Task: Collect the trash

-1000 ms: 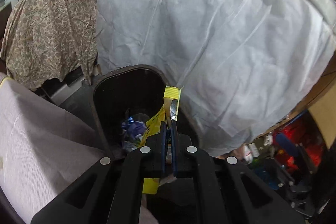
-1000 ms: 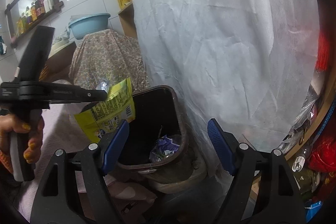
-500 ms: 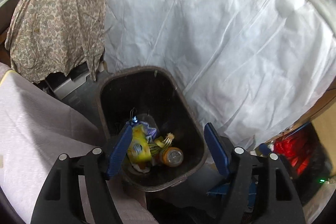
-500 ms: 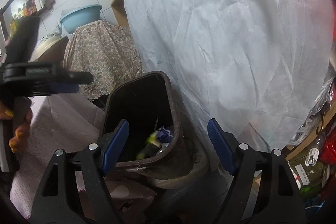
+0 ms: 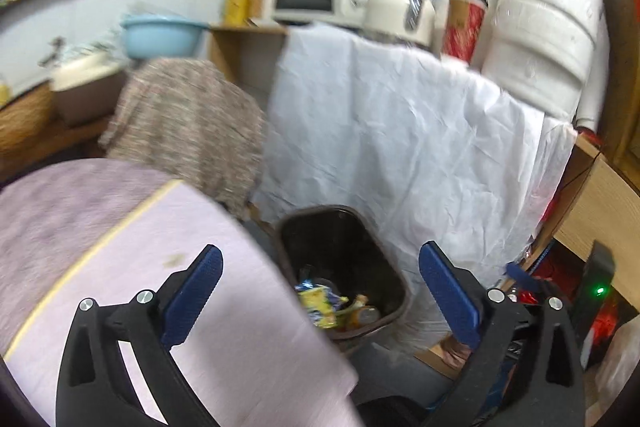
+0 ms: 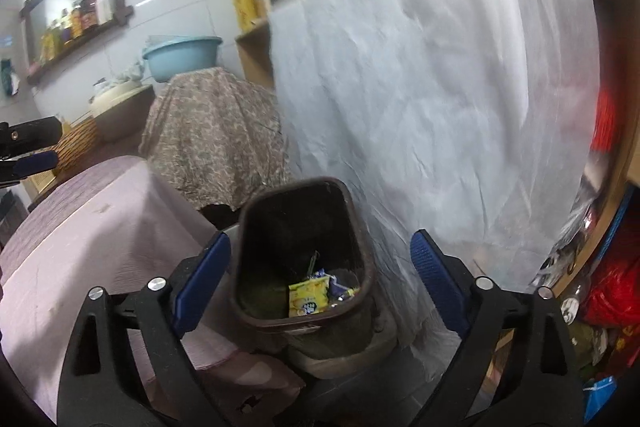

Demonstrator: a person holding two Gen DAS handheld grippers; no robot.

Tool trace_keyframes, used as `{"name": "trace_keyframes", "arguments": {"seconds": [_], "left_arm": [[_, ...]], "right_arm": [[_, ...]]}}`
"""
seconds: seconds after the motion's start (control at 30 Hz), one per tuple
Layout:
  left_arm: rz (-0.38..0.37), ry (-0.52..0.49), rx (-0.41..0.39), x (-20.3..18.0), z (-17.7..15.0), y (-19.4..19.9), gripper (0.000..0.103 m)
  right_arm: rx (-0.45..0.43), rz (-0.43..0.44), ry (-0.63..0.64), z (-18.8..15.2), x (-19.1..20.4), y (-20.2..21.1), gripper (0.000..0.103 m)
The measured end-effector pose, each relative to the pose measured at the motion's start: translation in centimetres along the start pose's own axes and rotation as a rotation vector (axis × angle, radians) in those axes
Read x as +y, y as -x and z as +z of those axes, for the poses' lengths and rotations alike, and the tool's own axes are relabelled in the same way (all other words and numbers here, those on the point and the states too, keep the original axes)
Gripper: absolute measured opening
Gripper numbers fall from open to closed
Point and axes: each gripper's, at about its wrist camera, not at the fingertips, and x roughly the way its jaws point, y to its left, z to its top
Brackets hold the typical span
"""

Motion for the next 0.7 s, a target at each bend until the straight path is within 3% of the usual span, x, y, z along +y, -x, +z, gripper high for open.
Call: {"name": "trace_keyframes", "arguments": {"seconds": [0.17,0.3,0.53,0.7], "left_arm": [[0.102,0.038,-0.111,2.1,-2.2,7.3,0.097],[0.215,0.054,-0.186,2.5,-4.7,12.5,0.097],[0.366,0.100,-0.249,3.4,-9.3,18.1,0.097],[0.459,0.130,-0.277,3.7,-11.4,20.7,0.097]], "right_arm": [[-0.098,-0.018,0.126,-0.3,5.4,6.0,0.097],[-0.163,0.027,0.176,-1.1,8.9,11.0,0.097],[-0.216,0.084,0.185,-2.3,12.5,17.1,0.097],[-0.231,0.125,0.196,-2.7,13.2,18.9,0.097]]}}
